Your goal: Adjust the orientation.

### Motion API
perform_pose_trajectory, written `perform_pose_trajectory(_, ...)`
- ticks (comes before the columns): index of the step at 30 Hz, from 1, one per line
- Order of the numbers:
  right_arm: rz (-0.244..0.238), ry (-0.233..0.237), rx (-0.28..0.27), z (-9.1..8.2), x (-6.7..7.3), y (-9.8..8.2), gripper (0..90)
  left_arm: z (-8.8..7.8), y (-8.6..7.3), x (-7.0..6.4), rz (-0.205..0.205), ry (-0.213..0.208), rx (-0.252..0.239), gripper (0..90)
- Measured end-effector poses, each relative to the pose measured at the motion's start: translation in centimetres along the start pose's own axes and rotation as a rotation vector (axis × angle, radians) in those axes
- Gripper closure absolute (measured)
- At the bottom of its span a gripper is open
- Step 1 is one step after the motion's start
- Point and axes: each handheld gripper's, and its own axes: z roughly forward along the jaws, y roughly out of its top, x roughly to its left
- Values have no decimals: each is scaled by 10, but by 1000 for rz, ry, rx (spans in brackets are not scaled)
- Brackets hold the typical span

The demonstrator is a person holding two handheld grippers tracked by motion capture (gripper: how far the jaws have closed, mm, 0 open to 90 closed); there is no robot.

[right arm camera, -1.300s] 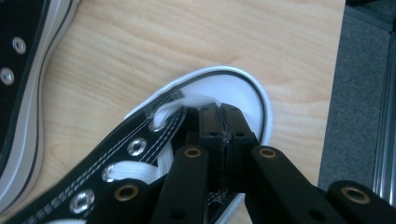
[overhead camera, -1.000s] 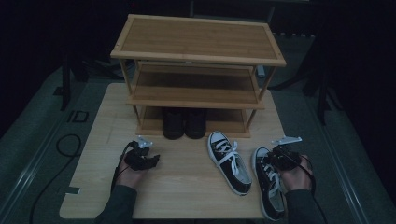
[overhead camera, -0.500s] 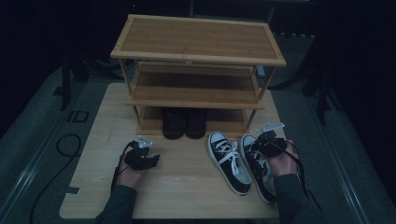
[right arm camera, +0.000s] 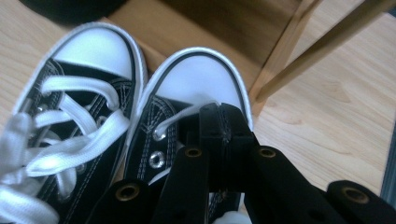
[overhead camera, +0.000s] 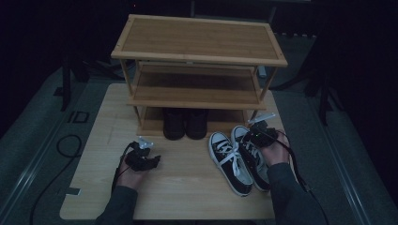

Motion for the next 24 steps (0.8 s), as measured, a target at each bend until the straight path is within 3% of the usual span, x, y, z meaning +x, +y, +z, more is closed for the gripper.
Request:
perform_pose_trajectory(5,18,21,14,6,0,-5,867,0,0,0,0,-1,-1,477)
perform_pose_trajectory(6,28,70,6,5,0,-8,808,0,0,0,0,-1,-1,476)
perform_pose_trajectory(7,28,70,6,5,0,-8,808,0,0,0,0,-1,-1,476)
perform_pose_trajectory(14,13,89,-47,-20,11,-15,692,0,0,0,-2,1,-2,475)
perform_pose_trajectory(24,7,140,-115,-52,31,-34,667,0,0,0,0,0,0,475)
